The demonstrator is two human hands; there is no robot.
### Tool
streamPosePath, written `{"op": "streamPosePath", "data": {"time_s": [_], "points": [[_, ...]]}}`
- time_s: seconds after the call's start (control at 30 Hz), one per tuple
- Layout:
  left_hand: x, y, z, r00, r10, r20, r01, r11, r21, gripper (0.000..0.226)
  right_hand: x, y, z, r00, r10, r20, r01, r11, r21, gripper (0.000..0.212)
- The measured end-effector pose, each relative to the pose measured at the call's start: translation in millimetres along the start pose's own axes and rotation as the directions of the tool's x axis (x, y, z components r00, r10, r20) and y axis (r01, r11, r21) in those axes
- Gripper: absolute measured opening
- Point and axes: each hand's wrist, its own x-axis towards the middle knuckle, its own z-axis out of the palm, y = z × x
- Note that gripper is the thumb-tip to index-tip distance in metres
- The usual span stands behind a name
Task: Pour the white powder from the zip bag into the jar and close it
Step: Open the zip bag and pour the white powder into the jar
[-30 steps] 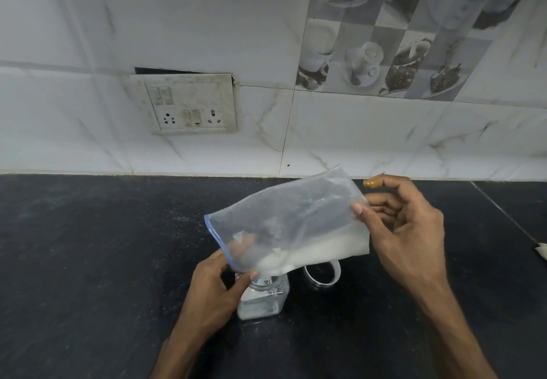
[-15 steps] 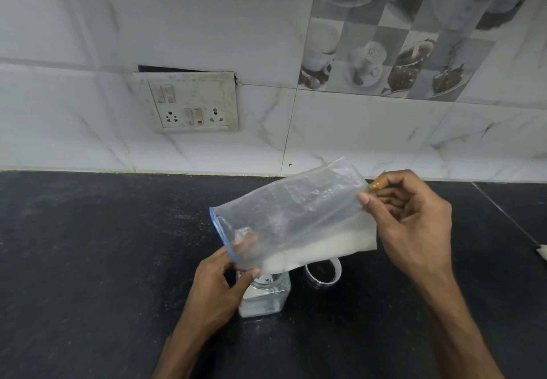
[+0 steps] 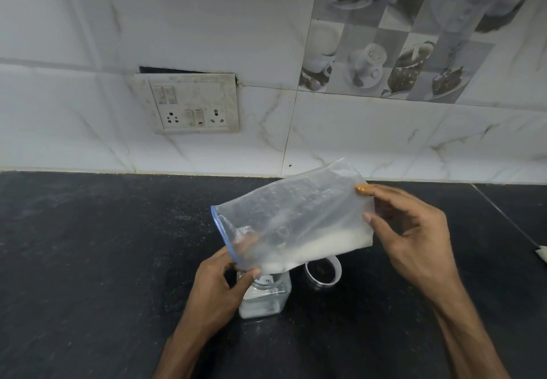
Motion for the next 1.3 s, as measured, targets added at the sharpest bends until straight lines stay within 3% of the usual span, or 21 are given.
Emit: {"op": "streamPosePath", "data": {"time_s": [0.17, 0.33, 0.7, 0.87, 0.93, 1.03, 1.3], "points": [[0.7, -0.8, 0.2, 1.000, -0.012, -0.005, 0.012, 1.000, -0.003, 0.061, 0.3, 0.7, 4.3, 0.989, 0.128, -0.075, -0.111, 0.974, 0.198, 0.048], [0.6, 0.9, 0.0, 1.000, -0.010, 0.001, 0.010, 1.000, -0.009, 0.061, 0.9, -5.7, 3.7, 0.977, 0.175, -0.120, -0.152, 0.971, 0.185, 0.047], [0.5, 0.1, 0.5, 1.000, -0.005, 0.008, 0.005, 1.000, 0.001, 0.050, -1.0, -7.3, 5.3, 0.977, 0.136, -0.166, -0.116, 0.985, 0.126, 0.047], [0.4, -4.0, 1.7, 1.000, -0.006, 0.003, 0.006, 1.000, -0.012, 0.040, 0.0, -7.5, 7.5, 0.976, 0.120, -0.180, -0.095, 0.985, 0.142, 0.038], [-0.1, -3.6, 2.1, 1.000, -0.015, -0.003, 0.015, 1.000, -0.010, 0.043, -0.7, -4.9, 7.2, 0.972, 0.129, -0.198, -0.098, 0.982, 0.161, 0.036], [-0.1, 0.0, 1.3, 1.000, -0.018, -0.010, 0.018, 1.000, -0.021, 0.064, -4.1, -2.5, 9.0, 0.975, 0.114, -0.192, -0.083, 0.983, 0.161, 0.033], [-0.1, -5.6, 1.8, 1.000, 0.002, -0.012, -0.002, 1.000, -0.005, 0.056, -6.8, 5.9, 11.1, 0.977, 0.063, -0.203, -0.040, 0.993, 0.114, 0.021]]}}
